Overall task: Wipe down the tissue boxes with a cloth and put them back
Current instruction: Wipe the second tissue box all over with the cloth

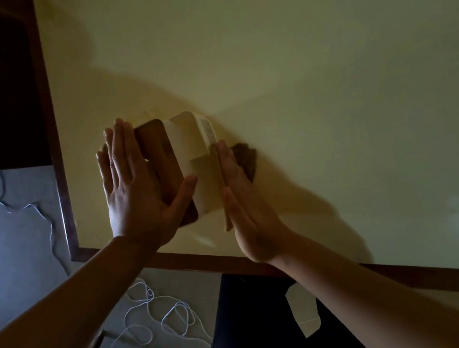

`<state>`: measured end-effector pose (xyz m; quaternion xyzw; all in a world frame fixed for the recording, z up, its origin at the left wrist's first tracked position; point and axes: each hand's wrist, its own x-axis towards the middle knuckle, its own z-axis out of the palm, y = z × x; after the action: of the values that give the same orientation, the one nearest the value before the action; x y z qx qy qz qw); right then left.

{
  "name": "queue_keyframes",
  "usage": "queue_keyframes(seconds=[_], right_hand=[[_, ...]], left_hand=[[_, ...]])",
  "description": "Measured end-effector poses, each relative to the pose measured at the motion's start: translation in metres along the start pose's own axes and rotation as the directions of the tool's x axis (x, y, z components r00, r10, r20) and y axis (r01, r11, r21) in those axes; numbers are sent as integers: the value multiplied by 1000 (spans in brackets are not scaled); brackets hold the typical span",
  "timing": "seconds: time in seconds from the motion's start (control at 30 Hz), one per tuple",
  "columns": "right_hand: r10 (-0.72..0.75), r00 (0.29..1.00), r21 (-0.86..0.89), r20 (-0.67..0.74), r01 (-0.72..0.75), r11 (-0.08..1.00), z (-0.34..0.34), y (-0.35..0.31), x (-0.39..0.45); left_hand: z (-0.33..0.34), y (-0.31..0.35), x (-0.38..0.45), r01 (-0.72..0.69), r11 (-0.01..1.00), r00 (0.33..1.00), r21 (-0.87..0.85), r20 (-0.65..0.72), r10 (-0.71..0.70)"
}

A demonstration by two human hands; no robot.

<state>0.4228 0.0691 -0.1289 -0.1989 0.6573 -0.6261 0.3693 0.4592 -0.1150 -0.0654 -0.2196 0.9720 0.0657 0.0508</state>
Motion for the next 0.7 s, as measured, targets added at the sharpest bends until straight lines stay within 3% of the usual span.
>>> queue_keyframes(seconds=[0.23,0.53,0.7], right_hand=[[3,1000,16,16,-3,1000,0,-3,0],[-32,999,-24,-8,32,999,-18,-25,96],[-33,999,33,29,32,999,-18,-19,80]], left_hand=[[0,-1,1,-17,1000,1000,1,-2,17],[0,-1,0,-13,1000,1000,-6,-4,13],[0,0,0,-4,1000,1000,-12,2,4]])
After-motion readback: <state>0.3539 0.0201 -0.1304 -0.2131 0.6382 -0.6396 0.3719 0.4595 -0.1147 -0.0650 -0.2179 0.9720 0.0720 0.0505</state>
